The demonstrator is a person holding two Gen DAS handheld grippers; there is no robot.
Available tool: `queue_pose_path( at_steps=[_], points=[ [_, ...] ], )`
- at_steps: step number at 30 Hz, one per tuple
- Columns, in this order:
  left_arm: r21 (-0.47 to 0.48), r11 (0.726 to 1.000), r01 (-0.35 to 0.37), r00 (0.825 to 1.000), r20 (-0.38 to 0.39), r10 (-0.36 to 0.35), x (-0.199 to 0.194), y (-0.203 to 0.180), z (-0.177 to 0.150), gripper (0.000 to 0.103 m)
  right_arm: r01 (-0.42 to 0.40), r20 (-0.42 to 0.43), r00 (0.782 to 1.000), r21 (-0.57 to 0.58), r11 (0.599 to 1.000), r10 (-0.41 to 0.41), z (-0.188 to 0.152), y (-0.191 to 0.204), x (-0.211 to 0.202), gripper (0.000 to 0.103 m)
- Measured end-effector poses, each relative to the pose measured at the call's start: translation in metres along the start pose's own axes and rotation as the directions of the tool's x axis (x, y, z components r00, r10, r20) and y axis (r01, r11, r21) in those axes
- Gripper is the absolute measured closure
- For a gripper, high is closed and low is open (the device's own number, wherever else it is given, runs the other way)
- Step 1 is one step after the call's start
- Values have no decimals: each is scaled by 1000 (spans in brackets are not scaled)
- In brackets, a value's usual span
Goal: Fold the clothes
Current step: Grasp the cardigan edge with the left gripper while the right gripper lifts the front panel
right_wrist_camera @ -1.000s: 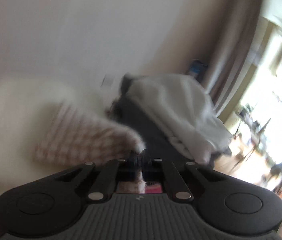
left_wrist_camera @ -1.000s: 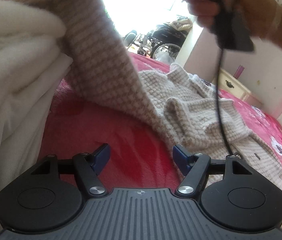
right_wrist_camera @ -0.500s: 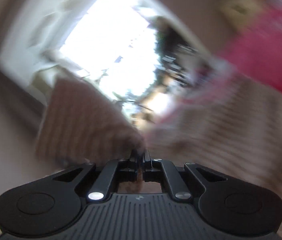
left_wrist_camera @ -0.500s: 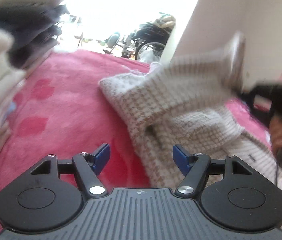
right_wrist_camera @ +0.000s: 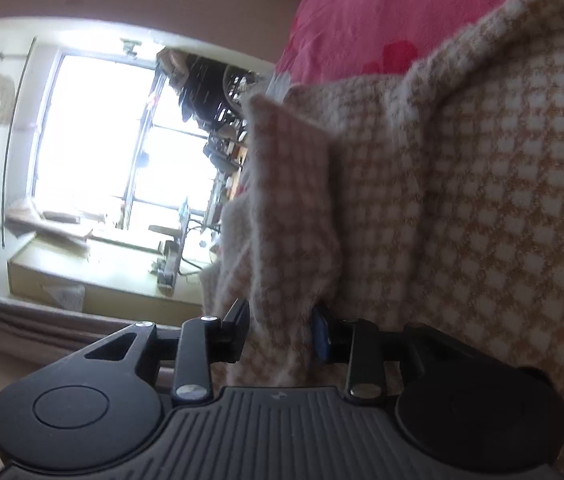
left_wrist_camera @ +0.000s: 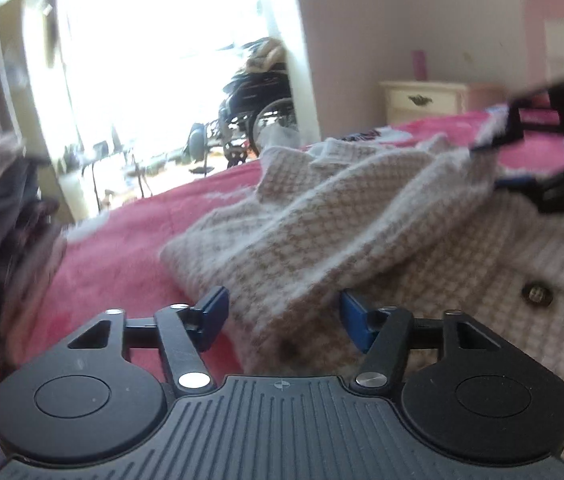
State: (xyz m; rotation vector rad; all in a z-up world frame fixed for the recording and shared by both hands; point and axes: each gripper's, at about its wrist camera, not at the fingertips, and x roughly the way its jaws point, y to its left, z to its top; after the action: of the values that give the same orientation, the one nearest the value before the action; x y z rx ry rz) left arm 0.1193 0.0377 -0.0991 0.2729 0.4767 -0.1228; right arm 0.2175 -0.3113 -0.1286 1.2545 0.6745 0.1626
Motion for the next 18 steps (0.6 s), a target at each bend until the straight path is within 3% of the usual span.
queue_pose_path(
  at_steps=[5,9,13,15,18],
  points=[
    [180,983,-28,999,20,24,6,-16,-6,58,74,60,995,58,996,-77,10,-8,4,63],
    [231,973,-25,999,33,18,6,-15,-9,66,152,110,981,57,987,-158,20,-4,14,64],
    [241,970,-45,998,53,33,8,-15,-11,89,229,135,966,-56,972,-220,26,22,23,82],
    [218,974,-63,995,83,46,6,-12,-7,94,223,110,972,-135,965,-209,27,43,30,83],
    [185,977,-106,988,129,83,-8,-5,2,96,85,52,996,-271,959,-74,20,91,29,83]
  ],
)
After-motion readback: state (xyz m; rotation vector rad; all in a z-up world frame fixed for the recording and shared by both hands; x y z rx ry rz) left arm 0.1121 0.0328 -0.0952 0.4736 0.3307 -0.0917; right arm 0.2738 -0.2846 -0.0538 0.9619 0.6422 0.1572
